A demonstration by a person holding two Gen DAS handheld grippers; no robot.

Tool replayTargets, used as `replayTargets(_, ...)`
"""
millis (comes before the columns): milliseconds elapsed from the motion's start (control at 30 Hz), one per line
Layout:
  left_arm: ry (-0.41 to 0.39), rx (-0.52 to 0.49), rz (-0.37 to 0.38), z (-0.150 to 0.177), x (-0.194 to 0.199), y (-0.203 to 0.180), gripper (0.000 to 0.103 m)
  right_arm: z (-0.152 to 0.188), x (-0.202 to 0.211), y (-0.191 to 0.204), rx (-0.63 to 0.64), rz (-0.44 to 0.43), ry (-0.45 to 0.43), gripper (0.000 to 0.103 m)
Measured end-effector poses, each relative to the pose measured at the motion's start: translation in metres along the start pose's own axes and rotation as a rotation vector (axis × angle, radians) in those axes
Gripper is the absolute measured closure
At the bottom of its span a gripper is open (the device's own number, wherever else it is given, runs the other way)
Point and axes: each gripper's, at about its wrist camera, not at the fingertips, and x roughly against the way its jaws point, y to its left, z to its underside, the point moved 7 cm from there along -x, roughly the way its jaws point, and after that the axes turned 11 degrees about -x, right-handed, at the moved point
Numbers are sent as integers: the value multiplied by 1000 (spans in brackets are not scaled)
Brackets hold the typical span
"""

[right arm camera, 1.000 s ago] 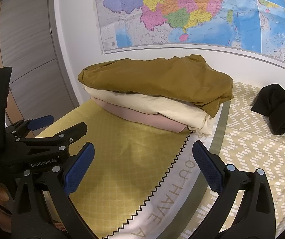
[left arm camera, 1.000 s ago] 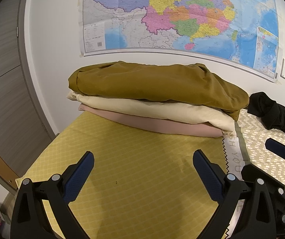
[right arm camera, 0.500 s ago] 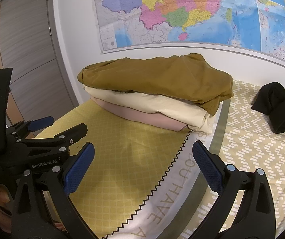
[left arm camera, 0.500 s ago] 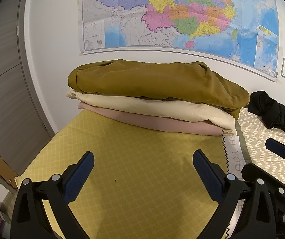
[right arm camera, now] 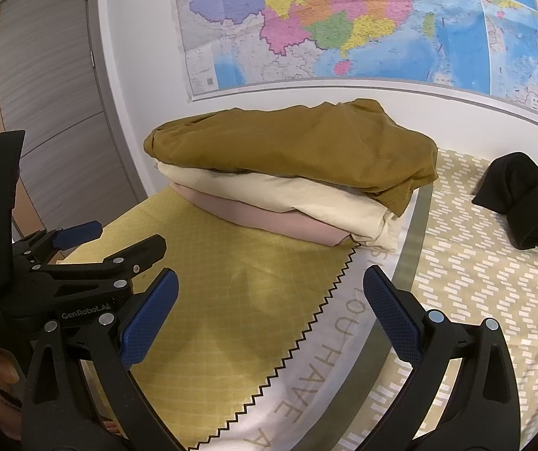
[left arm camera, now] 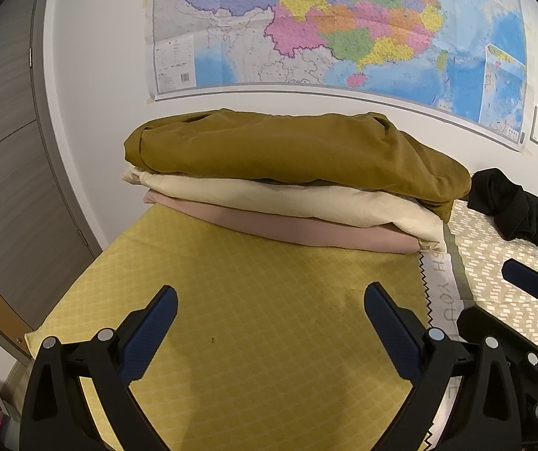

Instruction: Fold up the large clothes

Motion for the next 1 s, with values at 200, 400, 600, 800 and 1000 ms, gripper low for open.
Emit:
replayTargets(200, 7, -2, 2, 0, -2, -2, 7, 1, -1, -1, -4, 1, 5, 6)
replayTargets(400, 9, -1, 4, 0, -3, -3, 7, 0, -1, -3, -6, 1, 1, 6)
replayTargets(600, 15, 0, 7, -2, -6, -5, 7, -1, 1, -4, -9, 2, -1, 6)
replayTargets(800, 18, -1, 12, -2, -7, -8, 7, -1, 1, -8, -12, 3, 2, 6)
replayTargets(1000, -19, -34, 28, -7, -1, -21, 7, -2, 6, -17, -24, 16, -5, 6)
